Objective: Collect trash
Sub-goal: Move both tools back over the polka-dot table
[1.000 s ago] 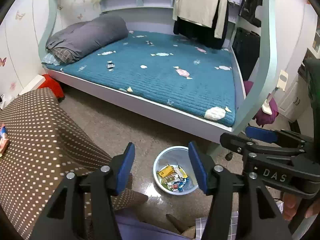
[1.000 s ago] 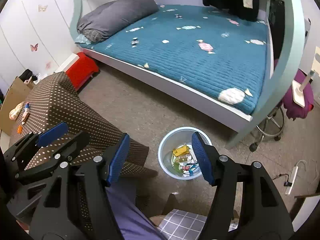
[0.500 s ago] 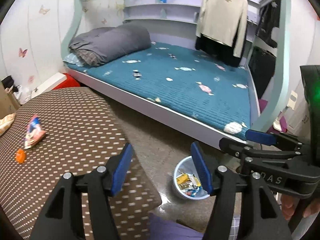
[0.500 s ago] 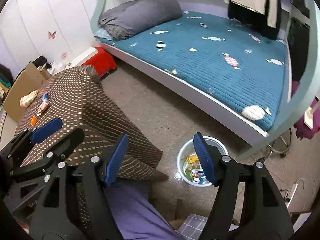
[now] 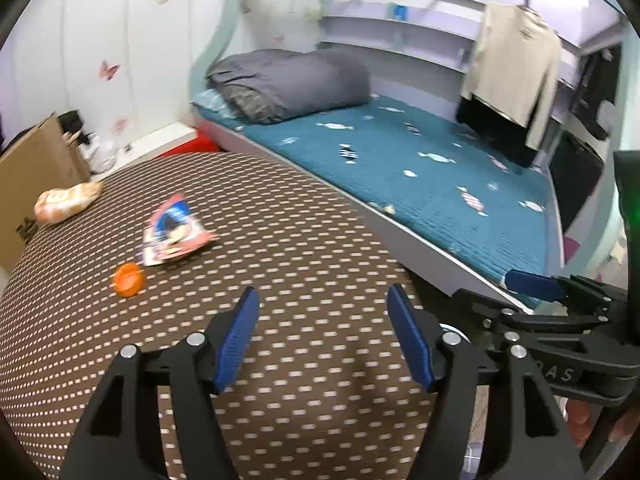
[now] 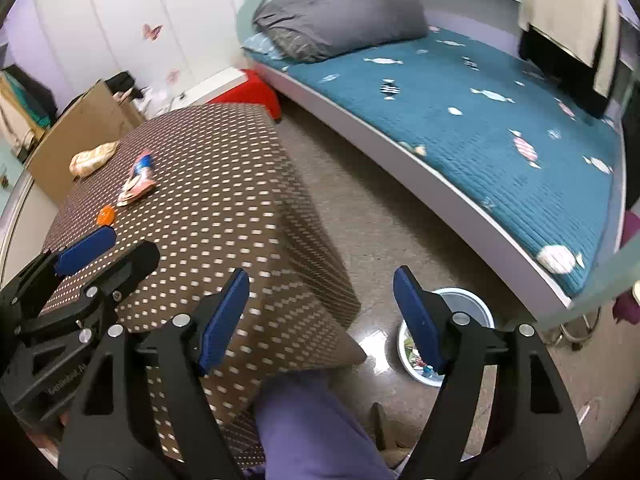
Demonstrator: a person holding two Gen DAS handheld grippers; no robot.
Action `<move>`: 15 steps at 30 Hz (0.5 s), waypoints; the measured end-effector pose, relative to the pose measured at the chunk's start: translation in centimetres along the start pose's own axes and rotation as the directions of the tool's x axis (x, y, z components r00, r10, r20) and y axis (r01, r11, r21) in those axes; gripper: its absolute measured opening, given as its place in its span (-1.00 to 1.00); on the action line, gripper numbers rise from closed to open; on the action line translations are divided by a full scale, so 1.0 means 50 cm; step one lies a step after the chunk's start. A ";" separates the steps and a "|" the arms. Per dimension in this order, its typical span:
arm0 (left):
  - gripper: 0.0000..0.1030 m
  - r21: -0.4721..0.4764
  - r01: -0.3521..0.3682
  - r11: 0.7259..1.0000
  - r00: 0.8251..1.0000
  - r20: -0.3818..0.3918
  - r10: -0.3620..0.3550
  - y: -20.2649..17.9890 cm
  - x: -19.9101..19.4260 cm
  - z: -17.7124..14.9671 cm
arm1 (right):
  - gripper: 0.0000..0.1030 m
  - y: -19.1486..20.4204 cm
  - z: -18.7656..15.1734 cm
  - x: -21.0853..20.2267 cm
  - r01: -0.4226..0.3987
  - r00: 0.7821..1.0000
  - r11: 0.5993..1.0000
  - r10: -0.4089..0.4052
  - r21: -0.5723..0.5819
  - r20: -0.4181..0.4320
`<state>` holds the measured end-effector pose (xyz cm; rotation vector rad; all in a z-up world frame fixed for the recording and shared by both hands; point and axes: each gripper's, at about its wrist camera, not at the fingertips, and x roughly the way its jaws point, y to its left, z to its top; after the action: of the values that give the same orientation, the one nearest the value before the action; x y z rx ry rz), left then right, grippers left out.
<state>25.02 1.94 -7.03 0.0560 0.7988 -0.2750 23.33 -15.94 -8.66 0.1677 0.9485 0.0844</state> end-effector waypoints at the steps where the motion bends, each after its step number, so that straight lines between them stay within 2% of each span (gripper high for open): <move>1: 0.29 -0.012 -0.012 1.000 1.000 -0.001 0.012 0.016 -0.001 -0.001 | 0.48 0.016 0.003 0.006 -0.007 1.000 1.000 0.006 -0.014 -0.004; 8: 0.29 -0.096 -0.076 0.992 0.997 -0.025 0.073 0.109 0.007 -0.013 | 0.55 0.082 0.026 0.045 -0.038 0.999 0.997 0.036 -0.068 -0.036; 15: 0.29 -0.126 -0.117 0.985 0.993 -0.050 0.111 0.188 0.027 -0.006 | 0.56 0.146 0.049 0.085 -0.055 0.997 0.989 0.048 -0.137 -0.059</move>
<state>28.22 10.74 -8.71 -0.0136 0.8514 -0.1137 27.81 -8.39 -9.35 0.0616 0.9905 0.2028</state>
